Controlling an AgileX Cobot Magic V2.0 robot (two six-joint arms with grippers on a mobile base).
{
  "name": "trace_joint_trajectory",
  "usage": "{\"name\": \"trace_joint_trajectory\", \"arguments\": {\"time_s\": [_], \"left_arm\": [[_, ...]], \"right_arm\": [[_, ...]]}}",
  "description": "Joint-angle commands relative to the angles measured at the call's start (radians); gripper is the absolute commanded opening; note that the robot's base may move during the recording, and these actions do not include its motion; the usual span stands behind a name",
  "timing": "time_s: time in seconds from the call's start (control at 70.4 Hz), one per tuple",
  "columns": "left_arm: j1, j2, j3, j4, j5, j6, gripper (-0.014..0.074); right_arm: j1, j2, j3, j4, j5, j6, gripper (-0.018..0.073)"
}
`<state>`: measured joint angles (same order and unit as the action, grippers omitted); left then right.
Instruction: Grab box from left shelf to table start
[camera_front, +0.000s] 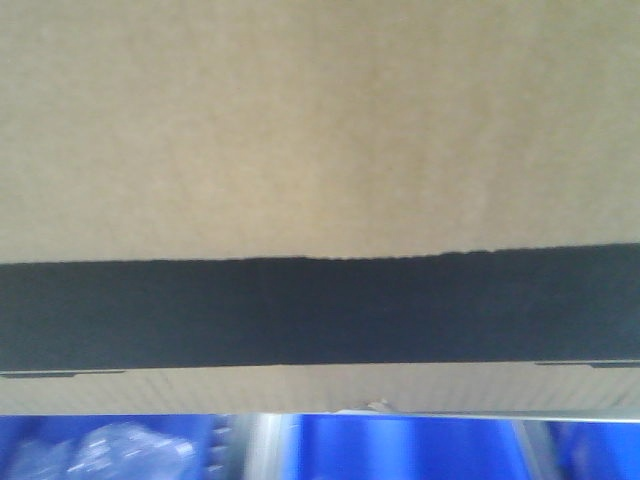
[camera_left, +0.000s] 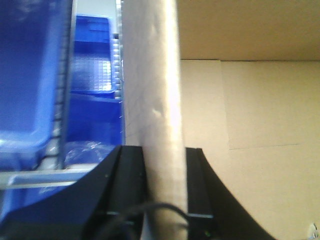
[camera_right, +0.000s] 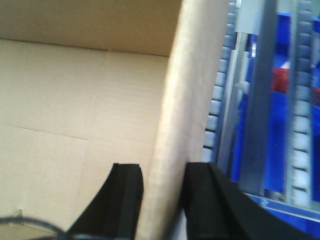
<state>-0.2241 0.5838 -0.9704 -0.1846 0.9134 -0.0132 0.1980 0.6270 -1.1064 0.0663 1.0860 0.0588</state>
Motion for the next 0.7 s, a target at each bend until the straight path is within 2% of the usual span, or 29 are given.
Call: {"name": "trace_joint_trajectory", "arguments": {"time_s": [0.0,0.682], "left_arm": [[-0.012,-0.01,-0.045,-0.176,-0.154,-0.013,-0.0104],[-0.012,-0.01,-0.045,-0.176,-0.154,-0.013,-0.0104]], "right_arm": [[-0.001,0.003,-0.027,0.066,-0.116,-0.017,0.0057],[-0.001,0.003,-0.027,0.066,-0.11,-0.017,0.0057]]}}
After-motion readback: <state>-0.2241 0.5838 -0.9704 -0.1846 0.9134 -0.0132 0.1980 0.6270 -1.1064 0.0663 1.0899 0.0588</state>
